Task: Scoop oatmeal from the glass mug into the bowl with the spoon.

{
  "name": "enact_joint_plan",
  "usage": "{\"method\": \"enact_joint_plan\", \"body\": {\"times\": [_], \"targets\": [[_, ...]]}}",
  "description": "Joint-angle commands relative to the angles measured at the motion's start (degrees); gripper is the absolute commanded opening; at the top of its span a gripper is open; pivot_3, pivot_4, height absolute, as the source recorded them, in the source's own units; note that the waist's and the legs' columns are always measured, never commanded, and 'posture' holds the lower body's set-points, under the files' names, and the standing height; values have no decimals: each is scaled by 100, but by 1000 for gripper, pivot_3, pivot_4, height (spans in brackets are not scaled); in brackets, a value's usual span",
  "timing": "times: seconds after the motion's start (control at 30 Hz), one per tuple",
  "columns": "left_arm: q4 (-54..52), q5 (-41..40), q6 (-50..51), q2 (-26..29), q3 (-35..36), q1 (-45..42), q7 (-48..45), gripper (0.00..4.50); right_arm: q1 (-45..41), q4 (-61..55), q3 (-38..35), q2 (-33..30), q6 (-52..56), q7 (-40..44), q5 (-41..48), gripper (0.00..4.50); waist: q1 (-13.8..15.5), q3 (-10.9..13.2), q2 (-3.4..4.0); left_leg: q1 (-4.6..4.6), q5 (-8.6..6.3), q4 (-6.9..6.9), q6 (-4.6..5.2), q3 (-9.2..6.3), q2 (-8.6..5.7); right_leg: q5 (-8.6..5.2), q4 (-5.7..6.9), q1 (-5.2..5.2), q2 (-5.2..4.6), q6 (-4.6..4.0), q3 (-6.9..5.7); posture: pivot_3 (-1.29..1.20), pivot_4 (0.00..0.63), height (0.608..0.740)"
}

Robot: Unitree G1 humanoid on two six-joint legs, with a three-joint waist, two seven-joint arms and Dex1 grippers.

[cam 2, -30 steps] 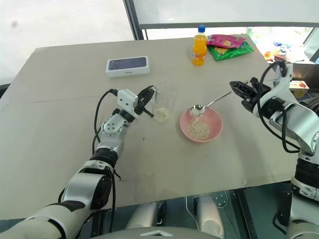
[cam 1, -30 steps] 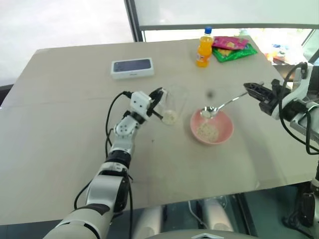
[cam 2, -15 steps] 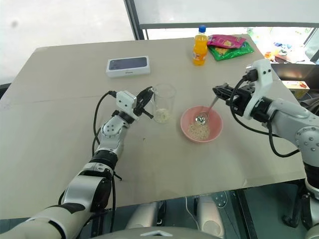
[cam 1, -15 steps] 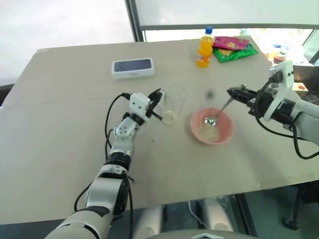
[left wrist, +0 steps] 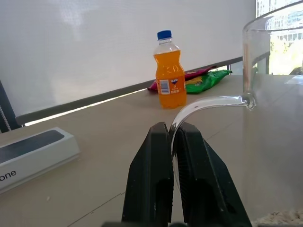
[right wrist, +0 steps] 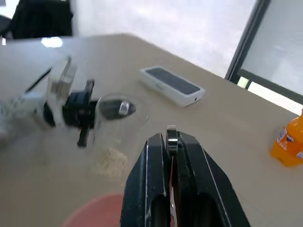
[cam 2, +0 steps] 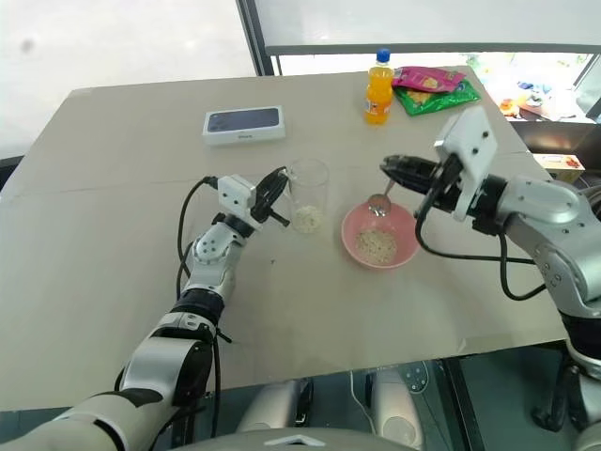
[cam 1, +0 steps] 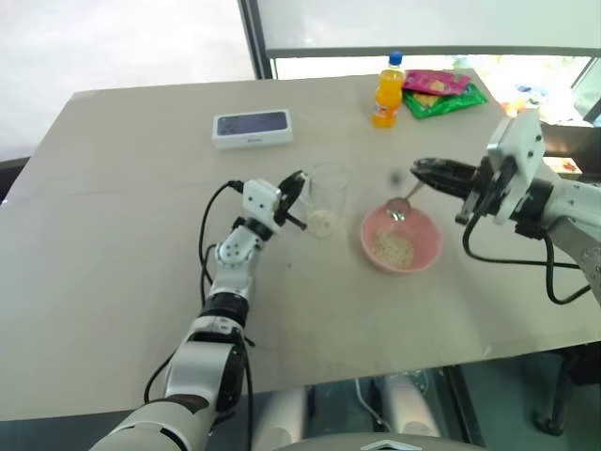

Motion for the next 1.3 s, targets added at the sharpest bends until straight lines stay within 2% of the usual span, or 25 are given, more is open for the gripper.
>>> {"method": "enact_joint_plan", "body": {"times": [0.03, 0.2, 0.33, 0.5, 0.8, 0.83, 0.87, 1.03, 1.13, 1.3], "targets": [[-164, -67, 189, -109, -24, 119, -83, 133, -967, 101, -724, 494, 550, -718, 1067, 0, 6, 0, 0, -1, 0, 0, 0, -3, 0, 0, 0, 0, 0, 0, -1, 0, 150, 740], [-347, -35, 160, -123, -4, 221, 10, 133, -1717, 430, -723, 1225, 890, -1315, 1384, 0, 8, 0, 0, -1, 0, -4, 0, -10, 0, 0, -4, 0, 0, -1, -7, 0, 150, 740], [-443, -4, 142, -119, 8, 286, 130, 133, -1783, 453, -443, 1600, 1066, -1379, 1314, 0, 11, 0, 0, -5, 0, -3, 0, -8, -4, 0, -4, -1, -4, 0, -6, 0, 150, 740], [-546, -1, 122, -150, 2, 371, 205, 133, -1495, 480, -156, 1527, 1182, -1088, 992, 0, 0, 0, 1, -5, 0, -4, 0, -10, -3, 0, -3, -2, -3, -1, -8, 0, 150, 740], [-616, 27, 143, -156, -9, 424, 306, 133, -1525, 581, 360, 1575, 1153, -685, 318, 0, -22, 0, 1, -4, 0, -3, 1, -9, -3, 0, -1, -2, -2, 0, -8, 0, 150, 740], [-622, 32, 143, -157, -11, 428, 307, 0, -1565, 611, 385, 1654, 1116, -700, 259, 713, -22, 0, 1, -4, 0, -3, 1, -9, -3, 0, -1, -2, -2, 0, -8, 0, 150, 740], [-630, 36, 146, -158, -12, 432, 309, 0, -1609, 650, 384, 1741, 1077, -734, 203, 985, -22, 0, 1, -4, 0, -3, 0, -9, -3, 0, -2, -2, -2, 0, -8, 0, 150, 740], [-699, 22, 171, -138, -27, 494, 253, 0, -1847, 1040, 168, 2143, 679, -1147, -317, 3074, -32, -1, 1, -4, 0, -3, -1, -11, -3, 0, 0, -4, -2, 0, -9, 0, 150, 740], [-759, 12, 177, -100, -28, 550, 205, 0, -1938, 1257, 56, 2266, 351, -1307, -679, 4474, -28, -1, 1, -3, 1, -3, -3, -10, -4, 0, 0, -4, -2, 0, -8, 0, 150, 740], [-846, -49, 146, -71, 30, 558, 186, 0, -1979, 1480, -2, 2366, 188, -1306, -910, 4474, -36, -1, 1, -4, 10, -4, -18, -8, -4, 0, -2, -5, -3, 0, -7, 0, 150, 740]]}}
